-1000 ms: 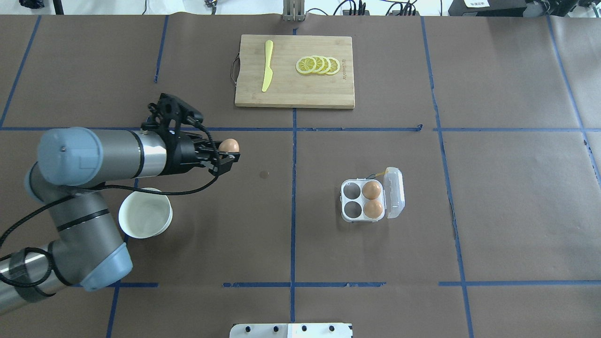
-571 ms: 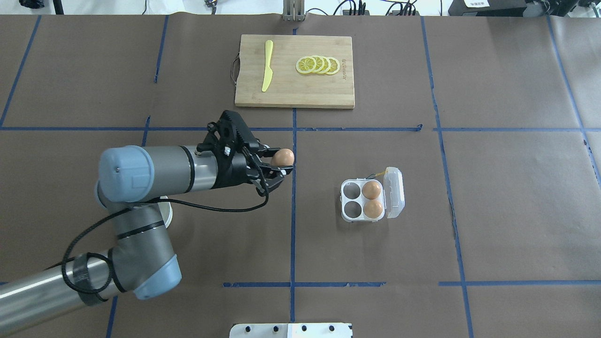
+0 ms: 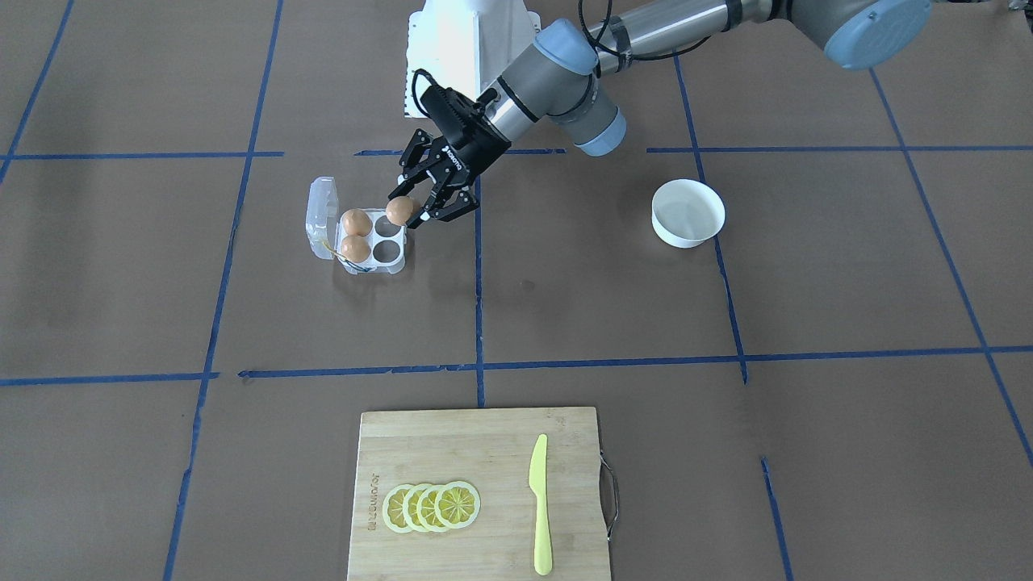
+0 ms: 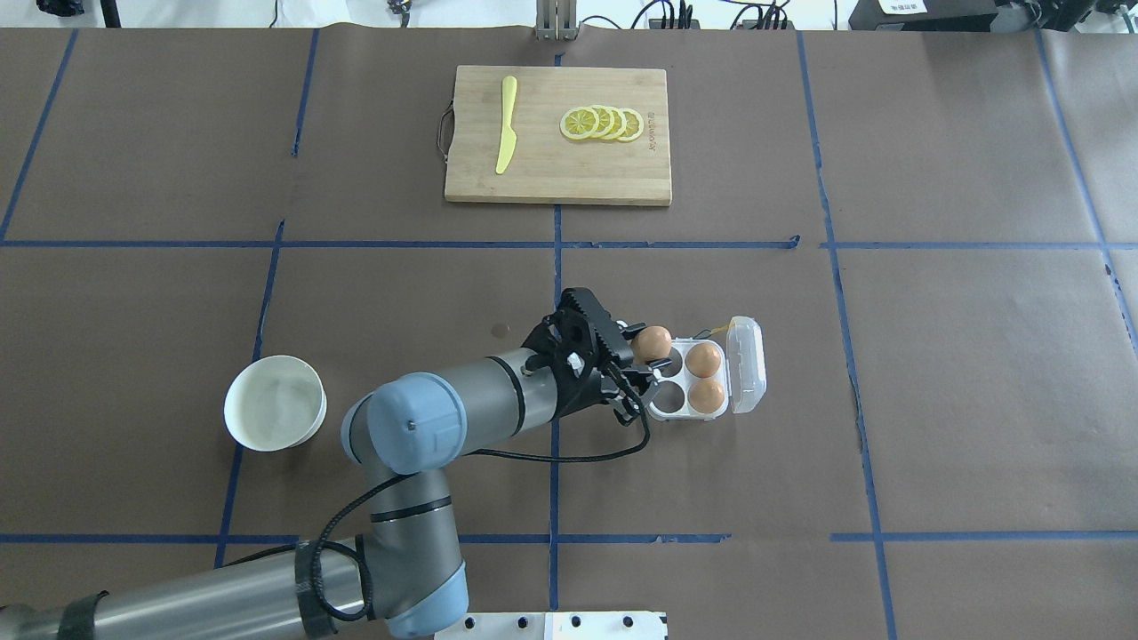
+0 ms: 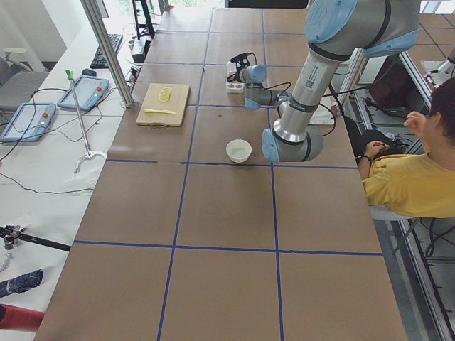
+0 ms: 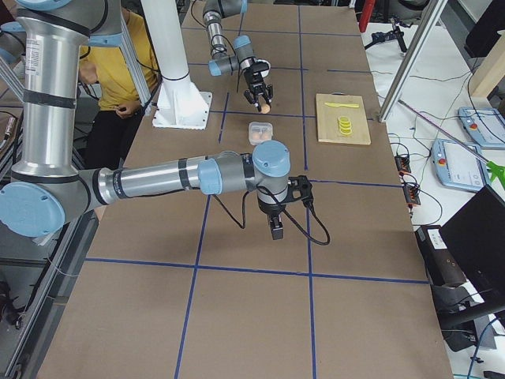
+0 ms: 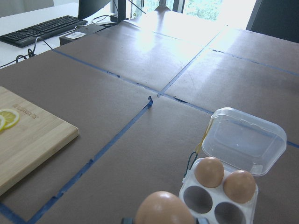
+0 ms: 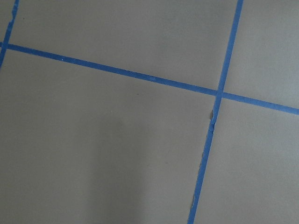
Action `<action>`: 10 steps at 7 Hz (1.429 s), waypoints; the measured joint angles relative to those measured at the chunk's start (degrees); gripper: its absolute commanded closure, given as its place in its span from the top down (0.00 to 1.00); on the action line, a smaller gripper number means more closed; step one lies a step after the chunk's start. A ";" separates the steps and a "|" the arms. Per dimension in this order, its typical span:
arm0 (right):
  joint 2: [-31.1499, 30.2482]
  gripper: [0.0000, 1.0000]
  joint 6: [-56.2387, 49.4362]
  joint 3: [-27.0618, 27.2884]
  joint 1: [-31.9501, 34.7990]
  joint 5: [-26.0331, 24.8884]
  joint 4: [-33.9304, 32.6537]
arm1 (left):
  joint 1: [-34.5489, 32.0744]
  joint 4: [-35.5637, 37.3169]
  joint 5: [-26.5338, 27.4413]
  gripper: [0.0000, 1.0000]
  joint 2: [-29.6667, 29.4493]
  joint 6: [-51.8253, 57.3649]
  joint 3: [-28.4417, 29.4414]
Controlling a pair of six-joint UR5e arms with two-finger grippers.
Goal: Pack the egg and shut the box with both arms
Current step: 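Lower the egg into an empty carton cup and open the left gripper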
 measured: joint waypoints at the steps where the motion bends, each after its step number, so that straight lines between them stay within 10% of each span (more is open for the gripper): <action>1: -0.04 1.00 -0.02 0.00 0.11 0.00 0.00 | 1.35 -0.05 2.26 0.14 -1.94 -0.02 2.56; 7: -0.08 1.00 -0.03 -0.11 0.63 0.00 0.00 | 3.74 -0.05 5.45 1.00 -3.27 -0.09 5.48; 10: -0.02 1.00 -0.01 -0.17 0.69 0.00 -0.04 | 3.75 -0.26 5.39 1.00 -3.28 -0.52 5.29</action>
